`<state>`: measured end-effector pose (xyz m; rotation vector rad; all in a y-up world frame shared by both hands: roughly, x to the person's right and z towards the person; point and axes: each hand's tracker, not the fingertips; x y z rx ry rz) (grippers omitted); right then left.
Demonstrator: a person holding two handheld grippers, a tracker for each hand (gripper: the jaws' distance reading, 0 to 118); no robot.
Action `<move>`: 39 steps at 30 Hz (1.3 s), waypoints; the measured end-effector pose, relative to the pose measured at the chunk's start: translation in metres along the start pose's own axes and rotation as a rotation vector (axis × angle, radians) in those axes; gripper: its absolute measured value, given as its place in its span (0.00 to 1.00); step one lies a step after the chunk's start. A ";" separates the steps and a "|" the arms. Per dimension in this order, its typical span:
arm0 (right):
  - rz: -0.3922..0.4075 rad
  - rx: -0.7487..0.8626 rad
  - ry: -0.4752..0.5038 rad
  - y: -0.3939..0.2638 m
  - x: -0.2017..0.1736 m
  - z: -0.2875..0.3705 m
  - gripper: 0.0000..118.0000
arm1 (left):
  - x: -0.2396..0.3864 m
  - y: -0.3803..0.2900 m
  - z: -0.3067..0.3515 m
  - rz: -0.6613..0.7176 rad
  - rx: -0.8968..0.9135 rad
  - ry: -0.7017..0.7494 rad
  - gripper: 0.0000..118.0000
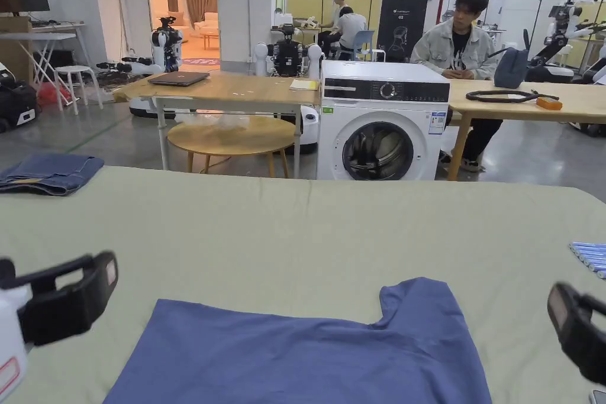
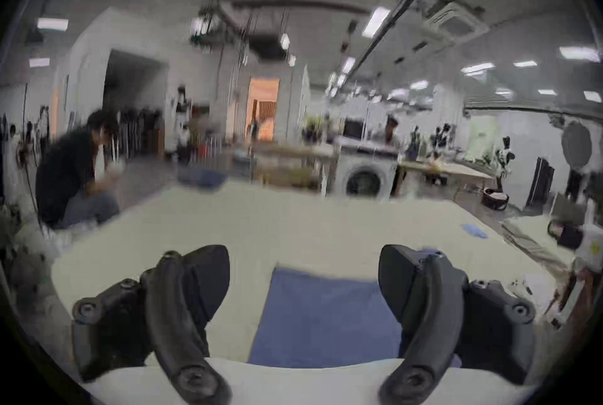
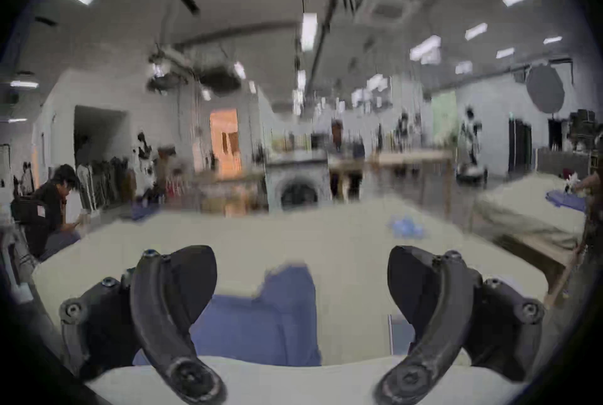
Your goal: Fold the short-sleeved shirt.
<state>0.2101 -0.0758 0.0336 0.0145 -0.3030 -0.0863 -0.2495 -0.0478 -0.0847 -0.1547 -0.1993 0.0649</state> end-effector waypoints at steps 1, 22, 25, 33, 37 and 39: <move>0.003 0.073 0.019 0.006 -0.010 0.000 0.90 | 0.011 0.007 0.004 -0.026 0.073 -0.011 0.67; 0.006 -0.140 0.017 -0.072 -0.030 -0.103 0.00 | -0.042 -0.063 -0.321 0.213 -0.732 -0.071 0.93; 0.000 -0.205 -0.019 -0.095 -0.025 -0.129 0.00 | -0.047 -0.109 -0.382 0.101 -0.805 0.032 0.93; -0.042 -0.434 -0.047 -0.161 -0.013 -0.189 0.00 | -0.047 -0.187 -0.407 -0.020 -0.852 0.141 0.35; -0.040 -0.575 -0.077 -0.176 -0.006 -0.231 0.85 | -0.045 -0.174 -0.398 0.039 -0.822 0.083 0.00; -0.078 -0.635 -0.099 -0.184 0.004 -0.256 1.00 | -0.048 -0.168 -0.392 0.062 -0.807 0.071 0.00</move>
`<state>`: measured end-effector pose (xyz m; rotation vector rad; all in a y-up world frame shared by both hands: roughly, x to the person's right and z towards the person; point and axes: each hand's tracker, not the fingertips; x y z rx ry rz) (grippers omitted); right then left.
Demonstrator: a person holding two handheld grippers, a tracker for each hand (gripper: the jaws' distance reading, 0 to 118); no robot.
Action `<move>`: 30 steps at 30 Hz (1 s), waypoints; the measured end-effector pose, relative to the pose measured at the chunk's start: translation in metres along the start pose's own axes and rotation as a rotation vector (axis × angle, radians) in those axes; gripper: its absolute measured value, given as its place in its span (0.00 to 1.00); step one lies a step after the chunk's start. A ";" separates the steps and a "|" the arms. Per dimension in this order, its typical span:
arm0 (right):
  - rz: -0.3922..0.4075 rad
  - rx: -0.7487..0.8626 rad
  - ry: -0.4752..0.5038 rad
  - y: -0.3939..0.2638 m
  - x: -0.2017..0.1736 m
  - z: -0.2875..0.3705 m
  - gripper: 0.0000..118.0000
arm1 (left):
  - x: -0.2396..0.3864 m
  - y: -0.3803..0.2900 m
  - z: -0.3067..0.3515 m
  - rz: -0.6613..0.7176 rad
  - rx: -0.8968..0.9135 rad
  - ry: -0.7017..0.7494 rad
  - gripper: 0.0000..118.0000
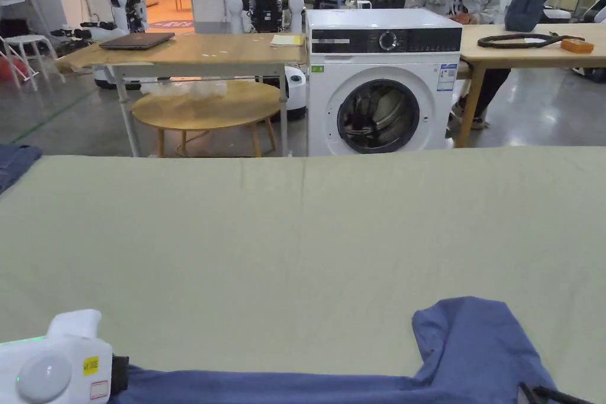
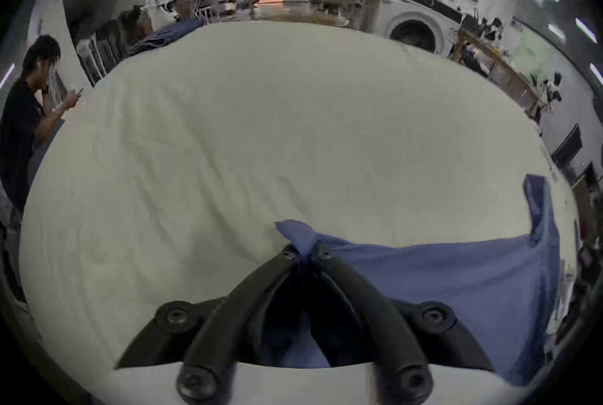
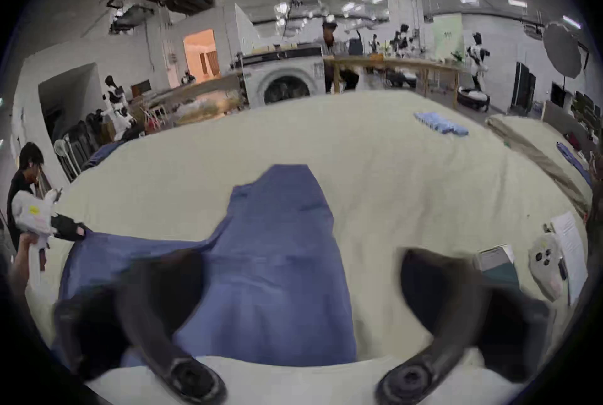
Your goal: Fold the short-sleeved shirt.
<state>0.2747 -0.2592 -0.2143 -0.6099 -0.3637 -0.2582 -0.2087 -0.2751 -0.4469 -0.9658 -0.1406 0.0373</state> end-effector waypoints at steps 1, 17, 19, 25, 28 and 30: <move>-0.026 0.046 -0.031 0.005 0.004 -0.012 1.00 | -0.001 -0.001 0.006 0.003 0.019 -0.011 0.00; -0.008 -0.014 0.073 0.019 0.014 -0.015 0.00 | 0.009 -0.018 0.106 -0.014 0.194 -0.028 0.00; 0.024 0.104 0.090 0.022 0.012 0.037 0.00 | 0.012 -0.029 0.147 -0.022 0.274 -0.025 0.00; 0.063 0.456 0.126 0.026 0.010 0.178 0.00 | 0.009 -0.080 0.274 0.021 0.561 -0.016 0.00; 0.058 0.608 0.136 0.030 0.010 0.240 0.00 | 0.009 -0.111 0.335 0.095 0.735 -0.011 0.00; 0.052 0.679 0.139 0.035 0.010 0.274 0.00 | 0.006 -0.127 0.367 0.124 0.840 -0.007 0.00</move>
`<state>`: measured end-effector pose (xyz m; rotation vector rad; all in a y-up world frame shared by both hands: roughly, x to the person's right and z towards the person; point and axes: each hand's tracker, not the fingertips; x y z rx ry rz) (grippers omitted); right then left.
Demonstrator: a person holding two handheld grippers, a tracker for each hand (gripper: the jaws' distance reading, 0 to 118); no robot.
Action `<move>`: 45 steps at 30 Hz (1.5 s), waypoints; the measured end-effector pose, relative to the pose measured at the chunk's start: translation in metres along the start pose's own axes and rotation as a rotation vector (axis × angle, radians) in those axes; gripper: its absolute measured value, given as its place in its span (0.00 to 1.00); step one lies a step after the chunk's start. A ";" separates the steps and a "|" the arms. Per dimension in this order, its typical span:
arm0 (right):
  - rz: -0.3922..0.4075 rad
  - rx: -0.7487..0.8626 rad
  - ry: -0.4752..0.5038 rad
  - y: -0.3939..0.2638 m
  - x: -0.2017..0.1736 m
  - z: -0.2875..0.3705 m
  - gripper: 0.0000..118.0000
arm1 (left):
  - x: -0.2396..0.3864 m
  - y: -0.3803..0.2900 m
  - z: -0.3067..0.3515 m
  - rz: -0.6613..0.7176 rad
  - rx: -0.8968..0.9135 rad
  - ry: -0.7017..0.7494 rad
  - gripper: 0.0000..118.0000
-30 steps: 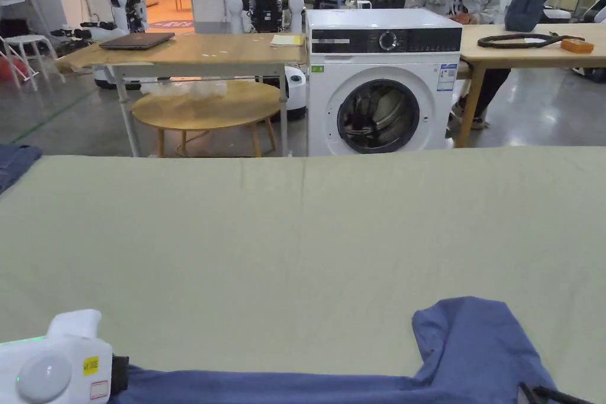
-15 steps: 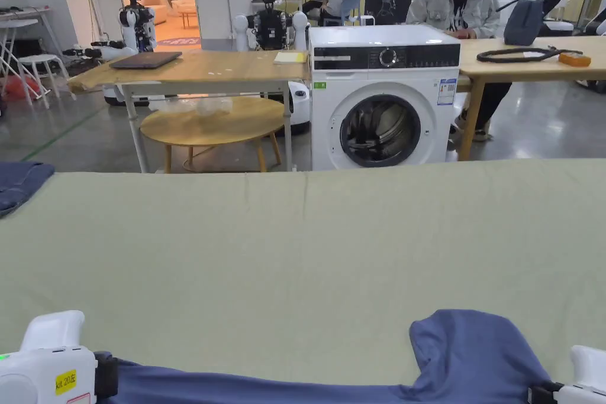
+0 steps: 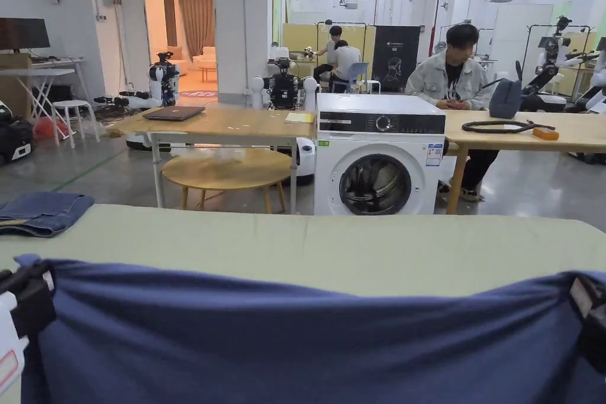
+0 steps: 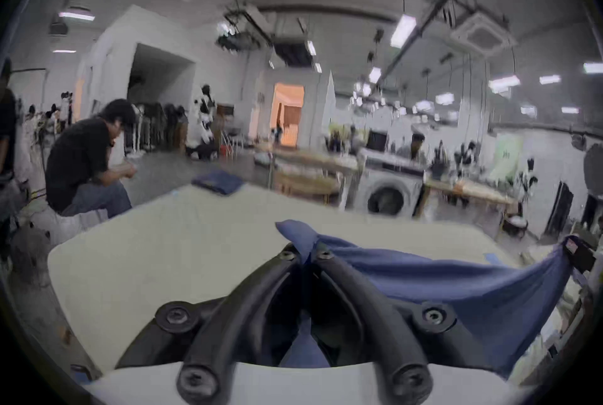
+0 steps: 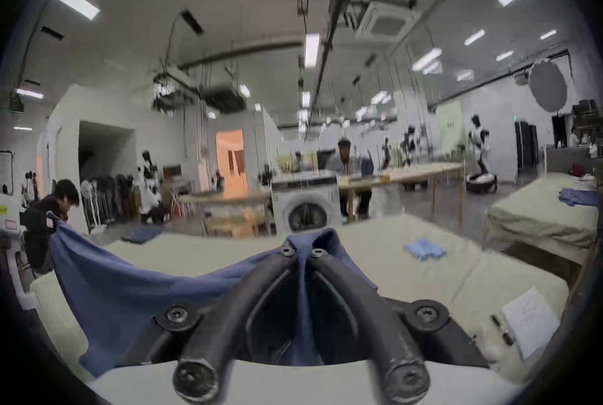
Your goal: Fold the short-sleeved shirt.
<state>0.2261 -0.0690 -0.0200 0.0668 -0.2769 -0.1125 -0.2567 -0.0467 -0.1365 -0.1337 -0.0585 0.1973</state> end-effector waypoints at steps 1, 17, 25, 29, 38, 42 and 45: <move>-0.009 0.033 0.005 0.013 -0.001 0.012 0.00 | -0.002 0.007 0.013 0.017 0.046 0.001 0.00; -0.030 0.124 0.016 0.094 -0.018 -0.054 0.00 | 0.015 0.083 -0.038 0.039 0.092 -0.091 0.00; 0.008 0.067 0.032 0.133 -0.030 -0.233 0.00 | 0.047 0.138 -0.208 0.019 0.021 -0.081 0.00; -0.037 0.088 0.011 0.157 -0.033 -0.317 0.00 | 0.071 0.168 -0.281 -0.002 0.022 -0.063 0.00; 0.122 0.247 -0.075 0.193 -0.049 -0.397 0.00 | 0.105 0.212 -0.358 0.033 0.190 -0.060 0.00; 0.162 0.257 -0.077 0.178 -0.043 -0.390 0.00 | 0.100 0.199 -0.360 0.067 0.201 -0.077 0.00; 0.178 0.212 -0.054 0.151 -0.036 -0.372 0.00 | 0.091 0.170 -0.353 0.063 0.161 -0.067 0.00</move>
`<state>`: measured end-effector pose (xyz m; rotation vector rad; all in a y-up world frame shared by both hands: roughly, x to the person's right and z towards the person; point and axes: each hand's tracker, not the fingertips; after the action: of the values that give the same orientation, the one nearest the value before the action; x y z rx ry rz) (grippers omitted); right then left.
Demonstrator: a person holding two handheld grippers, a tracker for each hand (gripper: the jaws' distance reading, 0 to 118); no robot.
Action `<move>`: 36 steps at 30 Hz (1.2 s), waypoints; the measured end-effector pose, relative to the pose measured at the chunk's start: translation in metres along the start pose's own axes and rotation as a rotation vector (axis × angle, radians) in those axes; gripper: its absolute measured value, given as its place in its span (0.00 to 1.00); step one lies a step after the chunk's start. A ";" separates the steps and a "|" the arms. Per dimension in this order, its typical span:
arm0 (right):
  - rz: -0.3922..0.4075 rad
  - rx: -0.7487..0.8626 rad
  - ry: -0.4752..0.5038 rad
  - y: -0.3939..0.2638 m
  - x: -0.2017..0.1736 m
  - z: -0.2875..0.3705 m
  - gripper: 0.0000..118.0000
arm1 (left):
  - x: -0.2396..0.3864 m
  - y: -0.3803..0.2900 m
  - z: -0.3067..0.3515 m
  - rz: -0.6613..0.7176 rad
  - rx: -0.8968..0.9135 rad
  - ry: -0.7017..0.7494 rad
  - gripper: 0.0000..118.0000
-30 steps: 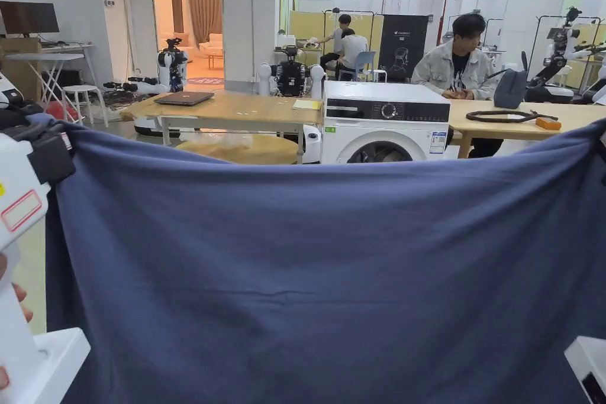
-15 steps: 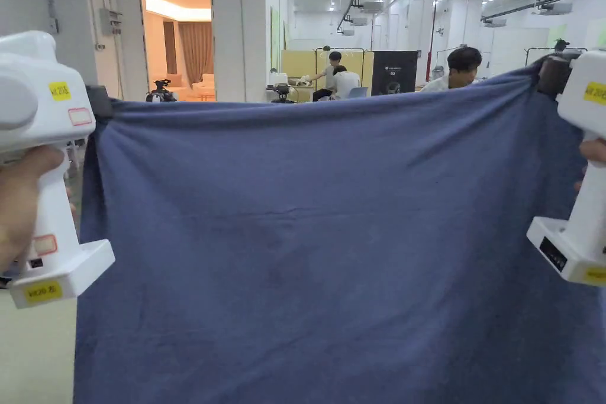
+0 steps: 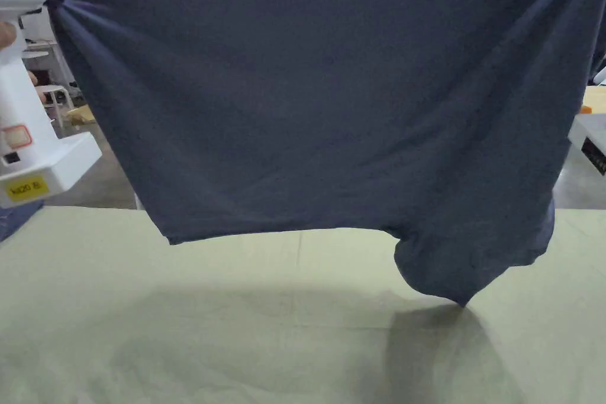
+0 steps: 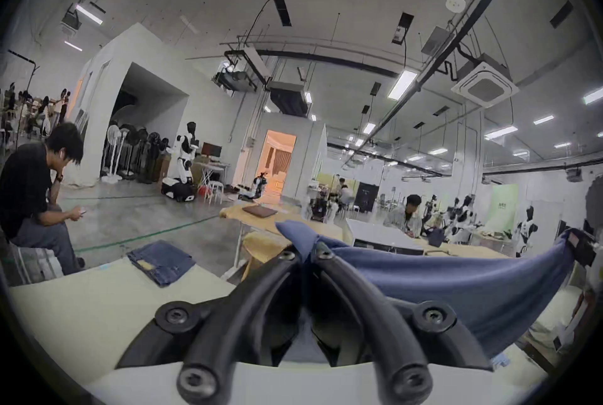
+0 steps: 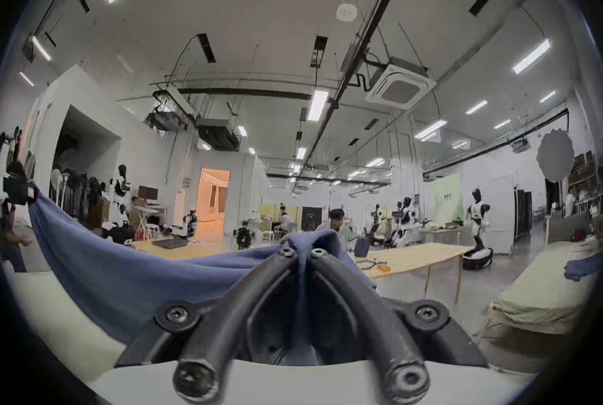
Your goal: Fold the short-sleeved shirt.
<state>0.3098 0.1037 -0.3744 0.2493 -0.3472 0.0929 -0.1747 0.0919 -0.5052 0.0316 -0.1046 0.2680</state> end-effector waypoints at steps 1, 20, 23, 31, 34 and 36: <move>-0.016 -0.032 0.010 -0.011 0.001 0.012 0.00 | -0.006 -0.013 0.008 -0.001 -0.031 0.005 0.00; 0.032 -0.621 0.210 -0.159 0.030 0.417 0.00 | -0.139 -0.220 0.361 -0.104 -0.644 0.086 0.00; 0.008 -0.762 0.217 -0.187 0.033 0.475 0.00 | -0.155 -0.251 0.411 -0.133 -0.753 0.103 0.00; 0.015 -1.067 0.160 -0.266 0.039 0.544 0.00 | -0.185 -0.312 0.450 -0.220 -1.016 0.071 0.00; 0.015 -1.066 0.154 -0.273 0.038 0.550 0.00 | -0.188 -0.319 0.449 -0.258 -1.030 0.061 0.00; 0.013 -1.060 0.151 -0.270 0.037 0.551 0.06 | -0.189 -0.315 0.448 -0.257 -1.025 0.048 0.08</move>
<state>0.2016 -0.2973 0.0794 -0.8048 -0.2095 -0.0663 -0.3160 -0.2819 -0.0851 -0.9734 -0.1790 -0.0647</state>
